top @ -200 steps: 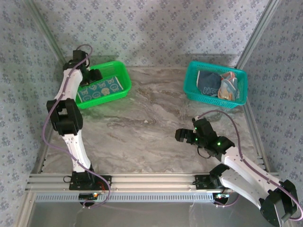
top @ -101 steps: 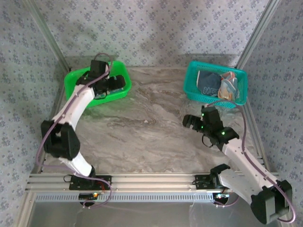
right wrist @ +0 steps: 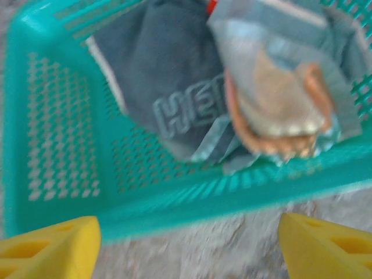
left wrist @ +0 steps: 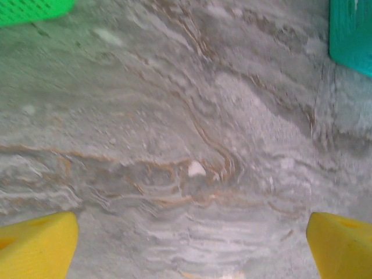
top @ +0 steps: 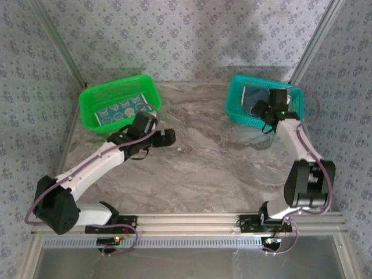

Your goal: Fold and stack the towels

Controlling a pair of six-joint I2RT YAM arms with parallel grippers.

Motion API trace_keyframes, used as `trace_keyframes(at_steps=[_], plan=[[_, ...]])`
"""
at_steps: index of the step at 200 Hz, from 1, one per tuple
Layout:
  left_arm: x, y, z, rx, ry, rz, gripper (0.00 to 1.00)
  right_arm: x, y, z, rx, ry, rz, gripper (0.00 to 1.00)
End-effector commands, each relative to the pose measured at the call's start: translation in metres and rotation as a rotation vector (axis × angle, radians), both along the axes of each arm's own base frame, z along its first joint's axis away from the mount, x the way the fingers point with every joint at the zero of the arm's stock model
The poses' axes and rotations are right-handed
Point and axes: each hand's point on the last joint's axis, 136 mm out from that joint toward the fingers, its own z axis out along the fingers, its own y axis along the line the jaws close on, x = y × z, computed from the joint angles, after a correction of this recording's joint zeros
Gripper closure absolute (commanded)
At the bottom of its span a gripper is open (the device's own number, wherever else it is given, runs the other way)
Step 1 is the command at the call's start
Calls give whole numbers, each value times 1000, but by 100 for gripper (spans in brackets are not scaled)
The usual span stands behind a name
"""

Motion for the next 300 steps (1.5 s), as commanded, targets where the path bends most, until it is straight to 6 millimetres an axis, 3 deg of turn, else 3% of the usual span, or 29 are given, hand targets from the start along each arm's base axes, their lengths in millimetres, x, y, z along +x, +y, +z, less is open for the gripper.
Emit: trace_keyframes(at_steps=[1, 27, 66, 89, 112, 128, 141, 150, 161, 199, 228, 266, 300], plan=[[-12, -5, 9, -19, -44, 5, 0, 25, -37, -10, -38, 50, -106, 20], [-25, -6, 4, -23, -38, -12, 0, 48, -63, -32, -54, 105, -192, 20], [-36, 3, 4, -23, -33, -4, 0, 72, -85, -57, -80, 166, -257, 22], [-40, 6, 10, -31, -44, -5, 0, 89, -92, -67, -89, 164, -263, 25], [-42, 11, 15, -32, -57, 7, 0, 92, -83, -79, -63, 200, -243, 32], [-43, 12, 17, -36, -59, 9, 0, 94, -82, -84, -40, 199, -247, 52], [-44, 13, 16, -38, -56, 13, 0, 92, -81, -85, -28, 203, -246, 78], [-44, 14, 17, -37, -56, 15, 0, 90, -82, -81, -33, 196, -256, 91], [-44, 14, 18, -38, -61, 17, 0, 88, -82, -70, -52, 171, -255, 100], [-42, 14, 21, -35, -67, 19, 0, 74, -80, -16, -16, 23, -254, 100], [-40, 12, 25, -42, -73, 15, 0, 63, -69, 50, -58, -122, -212, 100], [-40, 10, 30, -46, -69, 9, 0, 39, -28, 142, -167, -276, -93, 100], [-41, 13, 35, -49, -83, 21, 0, 20, 32, 209, -157, -423, 79, 100]])
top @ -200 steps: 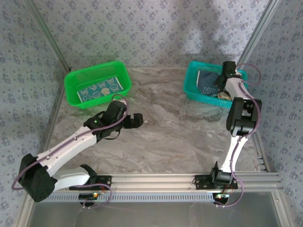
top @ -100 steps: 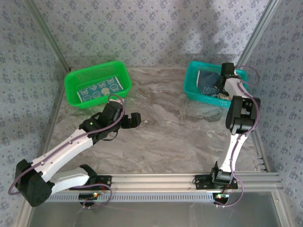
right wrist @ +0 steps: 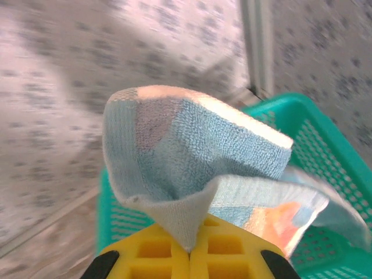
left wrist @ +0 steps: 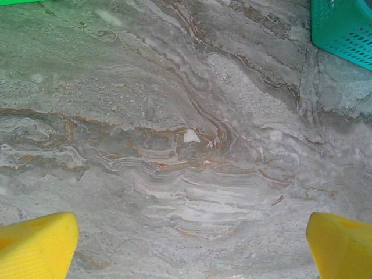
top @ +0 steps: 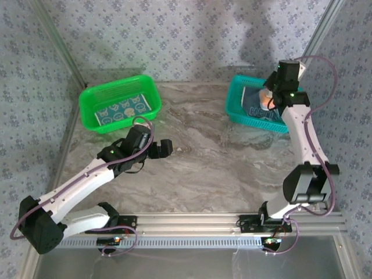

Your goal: Fold and stack the towels

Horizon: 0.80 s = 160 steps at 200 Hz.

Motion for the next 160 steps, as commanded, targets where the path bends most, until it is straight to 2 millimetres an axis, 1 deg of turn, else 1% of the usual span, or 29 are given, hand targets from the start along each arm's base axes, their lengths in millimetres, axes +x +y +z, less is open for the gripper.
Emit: trace_keyframes(at_steps=[1, 10, 13, 14, 20, 21, 24, 25, 26, 38, 45, 46, 48, 56, 57, 67, 81, 95, 114, 124, 136, 147, 160], plan=[[2, 2, 21, -23, -37, 20, 0, -14, 32, 47, -49, -83, 113, 100], [1, 3, 22, -19, -41, 24, 0, -20, 51, 60, -46, -105, 165, 100], [1, 4, 23, -17, -42, 26, 0, -23, 61, 65, -49, -114, 192, 100], [1, 5, 23, -16, -42, 27, 0, -23, 61, 65, -49, -114, 192, 100], [0, 6, 23, -12, -45, 30, 0, -28, 78, 72, -52, -127, 244, 100], [0, 7, 23, -11, -46, 29, 0, -28, 78, 72, -52, -127, 244, 100], [0, 8, 23, -8, -46, 33, 0, -30, 87, 74, -54, -131, 268, 100], [0, 8, 24, -9, -48, 33, 0, -32, 92, 75, -57, -130, 284, 100], [0, 8, 24, -8, -48, 34, 0, -32, 92, 75, -57, -130, 284, 100], [-1, 12, 27, -2, -60, 42, 0, -43, 121, 81, -70, -135, 354, 100], [-2, 15, 27, 4, -64, 47, 0, -50, 139, 85, -76, -145, 405, 100], [-2, 16, 27, 5, -65, 48, 0, -52, 145, 85, -76, -146, 422, 100], [-2, 17, 28, 6, -68, 49, 0, -53, 147, 86, -75, -147, 428, 100], [-4, 20, 29, 12, -74, 57, 0, -62, 169, 88, -71, -156, 487, 100], [-4, 21, 30, 13, -76, 57, 0, -62, 169, 88, -71, -156, 487, 100], [-5, 24, 32, 18, -84, 61, 0, -72, 191, 91, -76, -160, 546, 100], [-6, 30, 35, 28, -100, 77, 0, -84, 218, 100, -76, -185, 621, 100], [-6, 34, 37, 29, -110, 81, 0, -92, 239, 108, -66, -205, 677, 100], [-7, 35, 39, 25, -115, 83, 0, -93, 268, 122, -46, -243, 757, 100], [-7, 37, 40, 25, -117, 87, 0, -91, 277, 128, -36, -254, 778, 100], [-8, 39, 41, 27, -117, 91, 0, -89, 288, 131, -21, -254, 805, 100], [-10, 41, 42, 23, -120, 96, 0, -87, 295, 127, -20, -248, 815, 100], [-12, 43, 42, 21, -126, 99, 0, -84, 298, 109, -19, -208, 805, 100]])
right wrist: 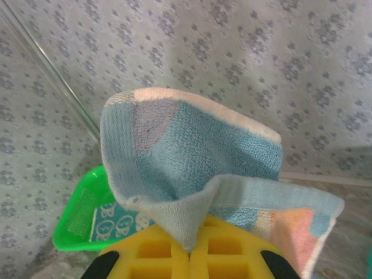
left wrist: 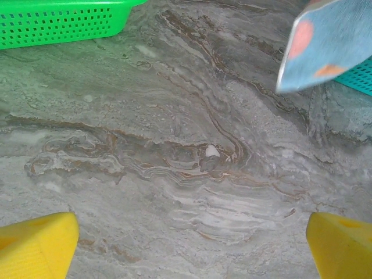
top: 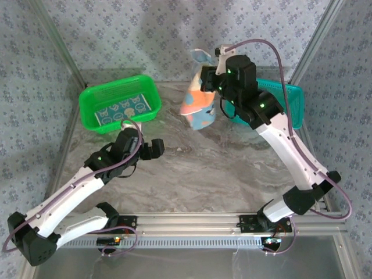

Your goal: Fold and stack the towels

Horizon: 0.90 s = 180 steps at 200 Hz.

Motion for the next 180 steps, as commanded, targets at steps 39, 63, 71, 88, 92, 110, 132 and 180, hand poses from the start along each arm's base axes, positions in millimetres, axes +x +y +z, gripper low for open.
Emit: trace_keyframes(at_steps=[39, 63, 71, 88, 92, 110, 132, 180], plan=[[-6, 15, 3, -1, -25, 29, 0, -14, 5, -128, -39, 253, -6, 97], [-6, 13, -10, 5, 2, 28, 0, -42, -12, -211, -77, 418, -54, 82], [-5, 11, -15, 3, 12, 24, 0, -52, -19, -240, -98, 477, -65, 69], [-4, 4, -31, -5, 51, 18, 0, -70, -34, -272, -132, 539, -87, 55], [-4, 3, -35, -5, 62, 18, 0, -73, -38, -276, -138, 545, -97, 54], [-3, -4, -55, -5, 112, 12, 1, -86, -51, -292, -160, 571, -116, 51], [0, -9, -80, 15, 163, 14, 5, -91, -59, -302, -166, 580, -108, 51], [4, -21, -128, 42, 275, 23, 34, -88, -50, -345, -216, 668, -22, 54]])
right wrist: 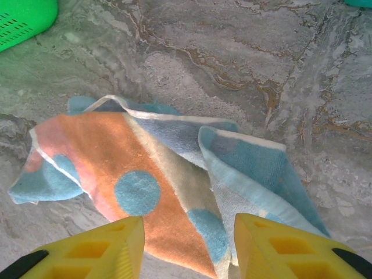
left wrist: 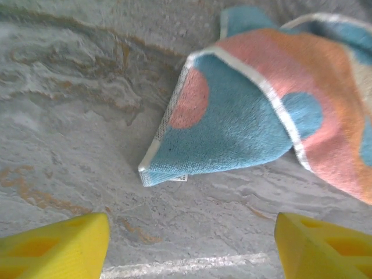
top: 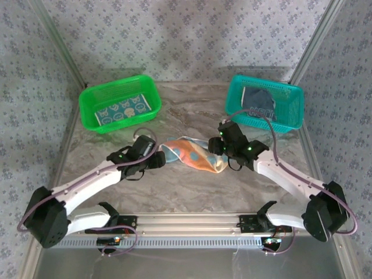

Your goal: Fold and stack the towels

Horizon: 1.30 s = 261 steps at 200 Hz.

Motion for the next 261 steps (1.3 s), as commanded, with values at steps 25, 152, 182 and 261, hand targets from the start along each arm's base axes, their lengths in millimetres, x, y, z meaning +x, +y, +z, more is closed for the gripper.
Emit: trace_keyframes(at_steps=[25, 152, 182, 261], plan=[[12, -31, -24, -95, 54, -13, 40, -2, -2, -58, -66, 145, 67, 55], [30, -138, -54, -309, 119, -61, 47, -12, -43, -102, -111, 198, 60, 41], [35, -149, -60, -297, 118, -54, 51, -10, -42, -110, -95, 208, 64, 47], [60, -167, -52, -286, 50, -46, 100, -25, -20, -101, -84, 194, 129, 92]])
